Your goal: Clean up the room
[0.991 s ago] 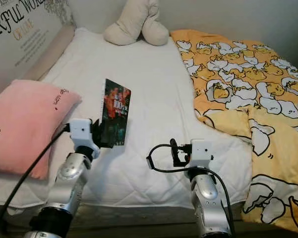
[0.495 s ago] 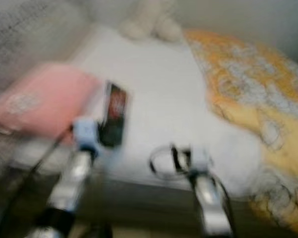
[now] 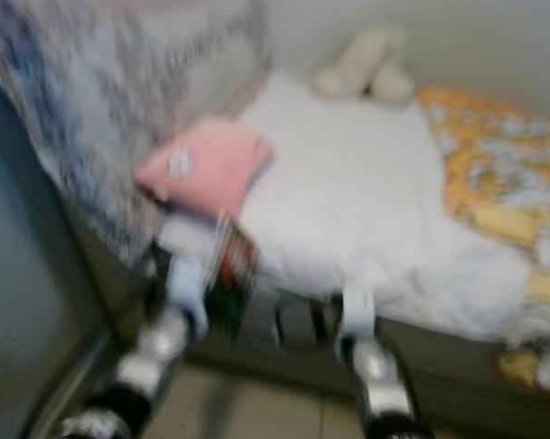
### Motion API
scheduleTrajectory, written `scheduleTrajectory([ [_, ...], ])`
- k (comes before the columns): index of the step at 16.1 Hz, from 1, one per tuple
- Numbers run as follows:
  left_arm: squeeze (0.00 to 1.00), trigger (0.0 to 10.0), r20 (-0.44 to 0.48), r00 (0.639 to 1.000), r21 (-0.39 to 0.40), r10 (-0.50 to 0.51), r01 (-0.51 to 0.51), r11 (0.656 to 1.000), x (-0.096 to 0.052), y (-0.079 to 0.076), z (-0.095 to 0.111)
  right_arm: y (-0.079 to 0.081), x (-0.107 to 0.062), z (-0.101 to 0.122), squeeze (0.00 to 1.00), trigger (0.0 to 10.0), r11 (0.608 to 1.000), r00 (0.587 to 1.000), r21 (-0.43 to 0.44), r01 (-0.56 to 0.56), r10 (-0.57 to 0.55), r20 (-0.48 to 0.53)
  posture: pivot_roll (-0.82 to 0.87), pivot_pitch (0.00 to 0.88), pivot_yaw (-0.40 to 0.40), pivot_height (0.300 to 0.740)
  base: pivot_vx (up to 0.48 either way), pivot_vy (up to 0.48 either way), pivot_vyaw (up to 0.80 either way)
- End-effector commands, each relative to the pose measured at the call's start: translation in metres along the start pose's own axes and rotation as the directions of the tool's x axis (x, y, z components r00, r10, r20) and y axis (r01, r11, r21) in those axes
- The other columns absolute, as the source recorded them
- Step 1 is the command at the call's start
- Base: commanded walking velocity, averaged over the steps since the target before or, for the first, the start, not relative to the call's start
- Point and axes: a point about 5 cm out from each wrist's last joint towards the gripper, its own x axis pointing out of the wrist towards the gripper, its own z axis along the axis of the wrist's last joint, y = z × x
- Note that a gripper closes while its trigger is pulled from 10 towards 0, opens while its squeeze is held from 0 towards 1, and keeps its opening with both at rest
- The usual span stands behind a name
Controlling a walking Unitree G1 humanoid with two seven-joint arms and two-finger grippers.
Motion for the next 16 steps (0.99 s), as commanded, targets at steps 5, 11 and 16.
scheduleTrajectory([
  [5,0.00,10.0,-0.399,0.913,0.098,-0.083,0.133,0.986,-0.028,-0.029,-0.085,-0.016,-0.024,-0.076,0.00,10.0,0.998,0.923,0.025,0.062,-0.048,-0.381,0.13,0.023,-0.035,0.740,0.000,0.000,0.00],
  [11,0.00,10.0,-0.597,0.802,0.104,-0.022,0.105,0.989,-0.058,-0.008,-0.131,-0.013,-0.049,-0.118,0.00,10.0,0.998,0.833,-0.028,0.057,-0.063,-0.550,0.12,0.006,-0.008,0.740,0.000,0.000,0.00],
  [16,0.00,10.0,-0.507,0.862,0.193,-0.012,0.126,0.973,-0.044,0.005,-0.111,-0.026,-0.052,-0.117,0.00,10.0,0.986,0.859,-0.113,0.122,-0.162,-0.485,0.10,0.026,0.044,0.740,0.000,0.000,0.00],
])
